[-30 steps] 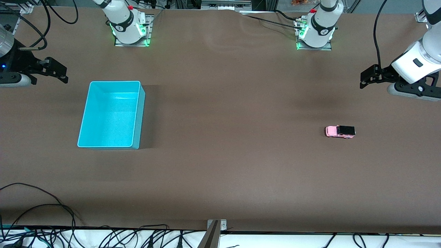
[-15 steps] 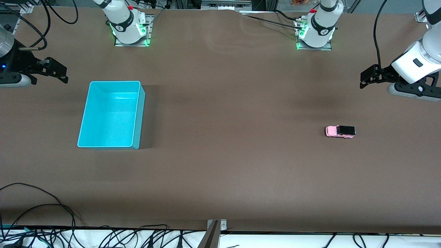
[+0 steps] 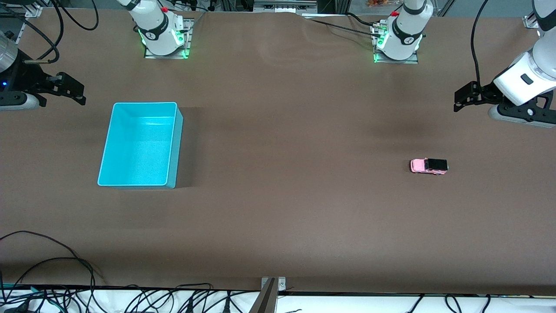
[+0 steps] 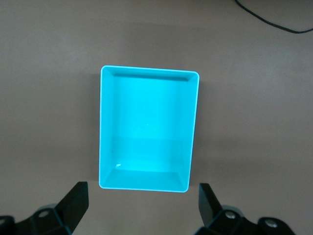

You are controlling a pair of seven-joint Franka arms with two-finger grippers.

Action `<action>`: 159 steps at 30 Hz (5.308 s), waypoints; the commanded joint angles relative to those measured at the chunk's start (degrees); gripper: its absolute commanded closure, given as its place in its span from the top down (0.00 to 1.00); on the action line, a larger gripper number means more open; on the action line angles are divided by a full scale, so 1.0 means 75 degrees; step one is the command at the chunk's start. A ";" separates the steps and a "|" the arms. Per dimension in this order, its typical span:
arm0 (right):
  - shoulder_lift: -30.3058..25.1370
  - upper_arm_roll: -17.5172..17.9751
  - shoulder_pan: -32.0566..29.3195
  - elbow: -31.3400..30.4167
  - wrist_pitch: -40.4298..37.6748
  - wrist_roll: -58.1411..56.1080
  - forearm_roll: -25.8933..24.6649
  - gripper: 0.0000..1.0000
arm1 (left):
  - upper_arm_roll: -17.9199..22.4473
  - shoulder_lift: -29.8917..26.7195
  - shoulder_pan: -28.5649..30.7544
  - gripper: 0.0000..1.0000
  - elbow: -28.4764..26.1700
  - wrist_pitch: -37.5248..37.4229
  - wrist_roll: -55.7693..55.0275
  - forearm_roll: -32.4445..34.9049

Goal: Wind and store pink jeep toy

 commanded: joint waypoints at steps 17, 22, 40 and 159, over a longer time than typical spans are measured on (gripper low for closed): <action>0.0003 0.0031 -0.0088 0.0062 -0.0082 -0.0063 0.0022 1.00 | -0.0026 0.0112 0.0042 1.00 0.0244 -0.0191 -0.0011 -0.0154; 0.0003 0.0031 -0.0088 0.0062 -0.0082 -0.0063 0.0022 1.00 | -0.0026 0.0112 0.0042 1.00 0.0233 -0.0191 -0.0011 -0.0142; 0.0003 0.0031 -0.0088 0.0062 -0.0082 -0.0063 0.0022 1.00 | -0.0026 0.0112 0.0042 1.00 0.0244 -0.0238 -0.0023 -0.0142; 0.0003 0.0020 -0.0088 0.0051 -0.0094 -0.0051 0.0069 1.00 | -0.0061 0.3639 0.1190 1.00 -0.2838 0.6442 1.2410 0.0408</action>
